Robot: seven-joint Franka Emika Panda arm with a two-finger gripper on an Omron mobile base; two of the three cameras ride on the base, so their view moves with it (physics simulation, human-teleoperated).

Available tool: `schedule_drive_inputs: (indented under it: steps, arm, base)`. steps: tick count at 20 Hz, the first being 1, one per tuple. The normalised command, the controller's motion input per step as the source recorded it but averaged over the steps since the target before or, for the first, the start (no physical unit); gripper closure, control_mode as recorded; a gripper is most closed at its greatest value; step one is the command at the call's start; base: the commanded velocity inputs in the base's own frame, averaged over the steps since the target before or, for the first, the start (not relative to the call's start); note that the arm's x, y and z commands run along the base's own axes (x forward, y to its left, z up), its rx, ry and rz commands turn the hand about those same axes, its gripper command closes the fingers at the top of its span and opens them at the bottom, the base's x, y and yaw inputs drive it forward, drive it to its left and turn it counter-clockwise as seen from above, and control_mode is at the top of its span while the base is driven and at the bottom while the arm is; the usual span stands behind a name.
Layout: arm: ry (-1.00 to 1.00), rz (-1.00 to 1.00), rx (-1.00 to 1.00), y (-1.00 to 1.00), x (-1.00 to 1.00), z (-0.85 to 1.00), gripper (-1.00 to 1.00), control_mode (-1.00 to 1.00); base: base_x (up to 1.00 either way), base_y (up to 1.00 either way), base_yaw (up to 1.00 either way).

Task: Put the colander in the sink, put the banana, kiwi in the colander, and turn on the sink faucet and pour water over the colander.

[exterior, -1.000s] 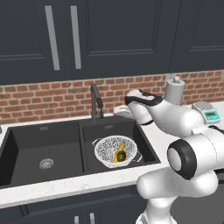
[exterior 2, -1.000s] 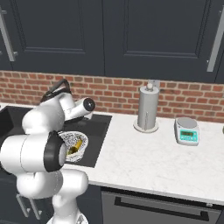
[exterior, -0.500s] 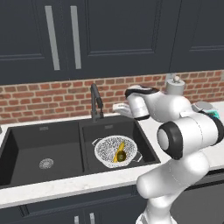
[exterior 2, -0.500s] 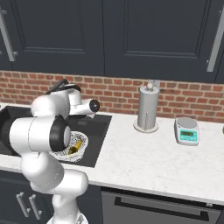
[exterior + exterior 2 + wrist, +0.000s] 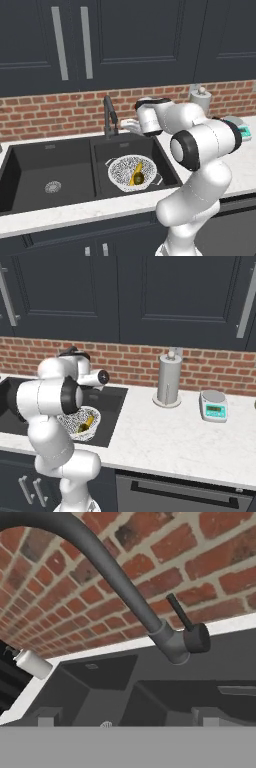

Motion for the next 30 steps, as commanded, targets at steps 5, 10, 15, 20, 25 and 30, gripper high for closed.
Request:
schedule_drive_inputs:
  steps: [5,10,15,20,25,30]
  arm:
    - [0.00,0.00,0.00,0.09,0.48,-0.10,-1.00,-1.00]
    - [0.01,0.00,0.00,0.01,0.39,-0.24,-1.00,-1.00]
    - [0.03,0.00,0.01,0.01,0.39,-0.30,-1.00,-1.00]
    - [0.02,0.00,0.02,0.01,0.39,-0.22,-1.00,-1.00]
    - [0.02,0.00,0.03,0.00,0.42,-0.10,-1.00,-1.00]
    - [0.01,0.00,0.02,0.04,0.38,-0.05,-1.00,-1.00]
  base:
    - [0.00,0.00,0.00]
    - [0.00,0.00,0.00]
    - [0.00,0.00,0.00]
    - [0.00,0.00,0.00]
    - [0.00,0.00,0.00]
    - [0.00,0.00,0.00]
